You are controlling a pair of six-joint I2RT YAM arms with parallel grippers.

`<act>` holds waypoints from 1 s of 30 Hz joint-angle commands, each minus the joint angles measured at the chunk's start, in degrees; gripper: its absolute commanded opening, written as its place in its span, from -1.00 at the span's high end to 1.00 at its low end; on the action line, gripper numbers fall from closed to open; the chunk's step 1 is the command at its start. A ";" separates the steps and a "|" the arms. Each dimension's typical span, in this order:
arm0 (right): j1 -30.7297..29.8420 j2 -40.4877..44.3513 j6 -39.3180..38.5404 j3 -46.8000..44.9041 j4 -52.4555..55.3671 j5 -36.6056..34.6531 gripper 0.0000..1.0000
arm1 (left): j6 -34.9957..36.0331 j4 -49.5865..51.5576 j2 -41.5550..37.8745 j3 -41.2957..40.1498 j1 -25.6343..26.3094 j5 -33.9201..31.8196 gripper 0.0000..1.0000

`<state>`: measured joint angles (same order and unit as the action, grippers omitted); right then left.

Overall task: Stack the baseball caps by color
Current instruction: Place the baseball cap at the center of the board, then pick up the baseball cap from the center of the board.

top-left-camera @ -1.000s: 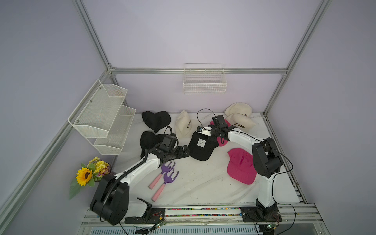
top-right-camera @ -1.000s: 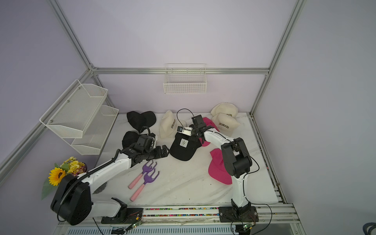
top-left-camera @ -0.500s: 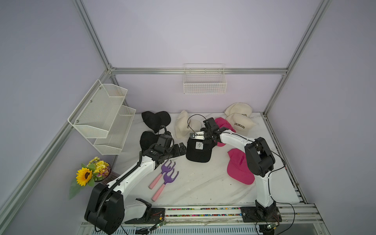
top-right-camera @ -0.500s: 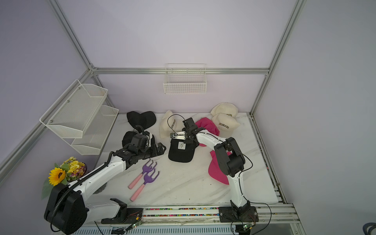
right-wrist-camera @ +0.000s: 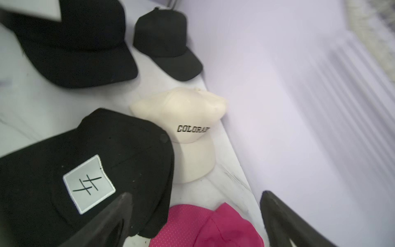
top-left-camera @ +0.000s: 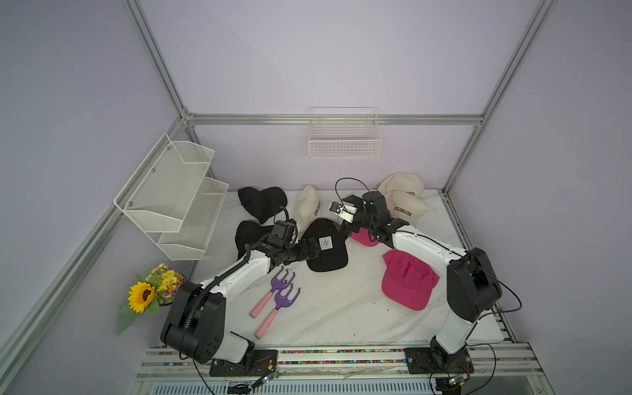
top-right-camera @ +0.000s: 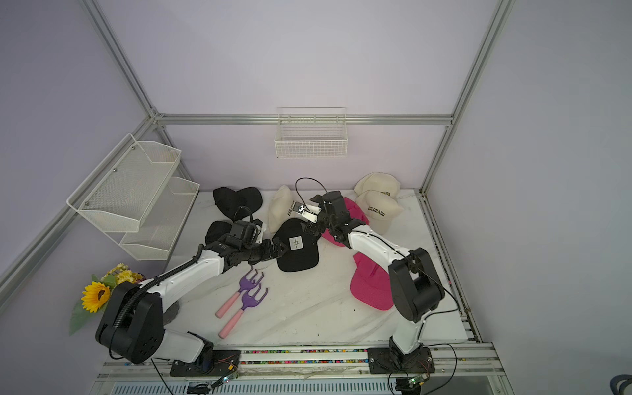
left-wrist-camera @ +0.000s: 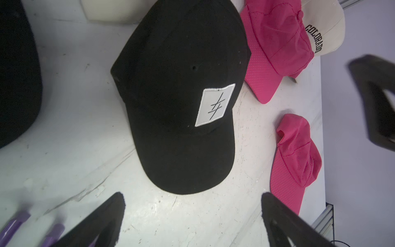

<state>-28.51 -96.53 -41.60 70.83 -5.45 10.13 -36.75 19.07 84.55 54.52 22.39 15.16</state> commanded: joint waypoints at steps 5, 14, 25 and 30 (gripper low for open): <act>0.97 10.47 52.77 -13.54 -21.86 -20.77 -0.95 | 1.91 -1.62 4.27 3.66 -0.16 0.22 -1.00; 2.93 1.98 70.45 -15.92 -29.78 2.69 -0.94 | -2.91 -13.44 6.15 -2.88 -1.03 3.98 -1.00; 2.94 -14.52 68.74 -9.11 -33.94 8.68 -0.95 | -0.80 -14.10 9.64 -3.36 -1.12 -2.66 -1.00; 2.86 -18.40 68.22 -7.84 -32.96 9.38 -0.95 | 0.55 -14.77 12.52 -2.87 -1.12 -3.18 -1.00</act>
<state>-25.41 -113.86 26.98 62.00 -36.67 18.13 -37.85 6.57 96.09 50.94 21.69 13.19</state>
